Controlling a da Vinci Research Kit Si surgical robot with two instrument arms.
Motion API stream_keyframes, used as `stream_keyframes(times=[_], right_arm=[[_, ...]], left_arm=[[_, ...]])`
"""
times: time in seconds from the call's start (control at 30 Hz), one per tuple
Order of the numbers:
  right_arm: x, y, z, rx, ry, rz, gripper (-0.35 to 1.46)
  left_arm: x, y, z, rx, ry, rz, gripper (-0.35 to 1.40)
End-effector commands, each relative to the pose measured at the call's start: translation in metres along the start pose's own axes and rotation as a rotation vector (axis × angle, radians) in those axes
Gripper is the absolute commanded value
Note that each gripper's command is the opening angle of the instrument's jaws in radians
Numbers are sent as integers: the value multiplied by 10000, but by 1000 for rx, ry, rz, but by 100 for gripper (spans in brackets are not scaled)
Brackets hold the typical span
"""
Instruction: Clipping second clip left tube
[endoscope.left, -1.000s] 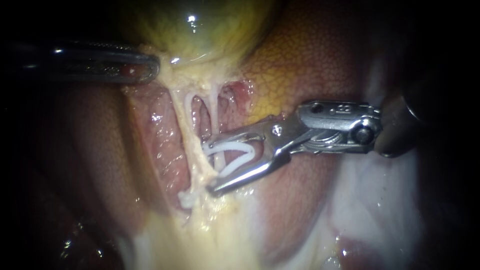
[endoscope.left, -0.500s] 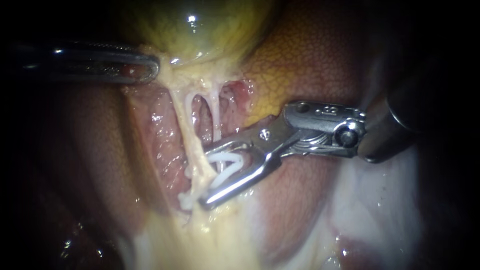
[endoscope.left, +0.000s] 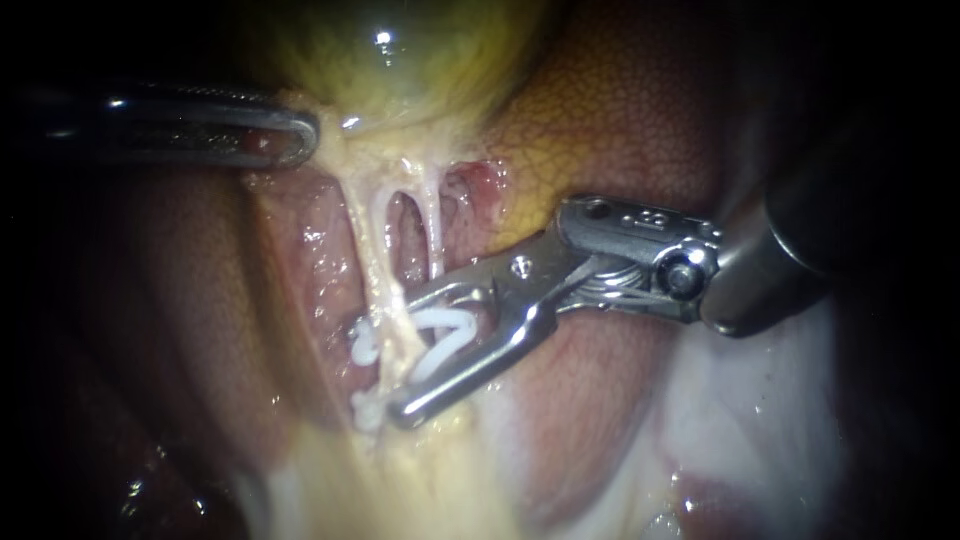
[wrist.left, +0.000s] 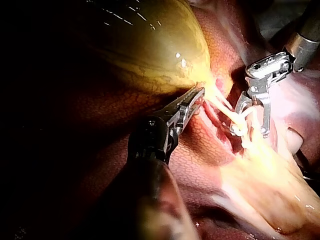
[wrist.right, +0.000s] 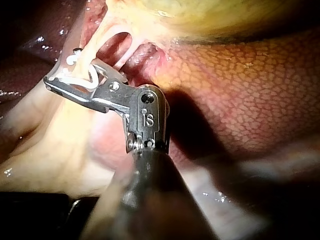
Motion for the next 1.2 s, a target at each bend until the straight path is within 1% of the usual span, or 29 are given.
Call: stream_keyframes(times=[0.03,0.27,0.57,0.83,1.2], right_arm=[[0,-2,3,8,-4,0,43],[-1,-11,16,26,-11,5,42],[-2,-16,23,44,-16,34,38],[-5,-18,24,63,-21,62,31],[-7,-18,24,63,-34,79,19]], left_arm=[[0,0,0,0,0,0,-35],[0,0,-1,0,0,0,-35],[0,0,-1,0,0,0,-35],[0,0,0,0,0,0,-35],[1,0,0,0,0,0,-35]])
